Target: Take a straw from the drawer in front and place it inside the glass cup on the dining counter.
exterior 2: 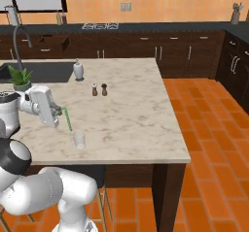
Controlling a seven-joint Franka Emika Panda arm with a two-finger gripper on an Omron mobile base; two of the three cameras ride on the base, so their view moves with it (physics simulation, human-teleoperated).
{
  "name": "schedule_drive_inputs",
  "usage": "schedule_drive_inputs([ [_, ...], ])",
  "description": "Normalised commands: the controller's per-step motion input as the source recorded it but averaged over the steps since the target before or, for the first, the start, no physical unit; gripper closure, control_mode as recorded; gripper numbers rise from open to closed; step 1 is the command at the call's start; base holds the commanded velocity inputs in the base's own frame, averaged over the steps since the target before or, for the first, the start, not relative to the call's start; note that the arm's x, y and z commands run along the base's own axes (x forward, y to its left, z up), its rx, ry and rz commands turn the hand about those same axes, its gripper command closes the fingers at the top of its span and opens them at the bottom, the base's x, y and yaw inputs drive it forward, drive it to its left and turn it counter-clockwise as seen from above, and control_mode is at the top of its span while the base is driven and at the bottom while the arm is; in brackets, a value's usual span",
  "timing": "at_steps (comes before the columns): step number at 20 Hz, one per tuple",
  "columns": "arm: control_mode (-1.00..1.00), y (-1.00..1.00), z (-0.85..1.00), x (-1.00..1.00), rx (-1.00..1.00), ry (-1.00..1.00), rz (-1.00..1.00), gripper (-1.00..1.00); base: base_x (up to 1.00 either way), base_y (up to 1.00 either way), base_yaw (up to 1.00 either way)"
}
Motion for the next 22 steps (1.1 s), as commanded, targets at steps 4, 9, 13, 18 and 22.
schedule_drive_inputs([
  [4,-1.0,0.08,-0.05,0.06,0.0,0.0,0.0,1.0,0.0,0.0,0.0],
  [9,-1.0,0.0,-0.2,0.01,0.0,0.0,0.05,1.0,0.0,0.0,0.0],
  [13,-1.0,0.0,-0.24,0.14,0.0,0.0,0.07,1.0,0.0,0.0,0.0],
  [18,-1.0,0.0,-0.15,0.26,0.0,0.0,0.07,1.0,0.0,0.0,0.0],
  [22,-1.0,0.0,-0.17,0.03,0.0,0.0,0.05,1.0,0.0,0.0,0.0],
])
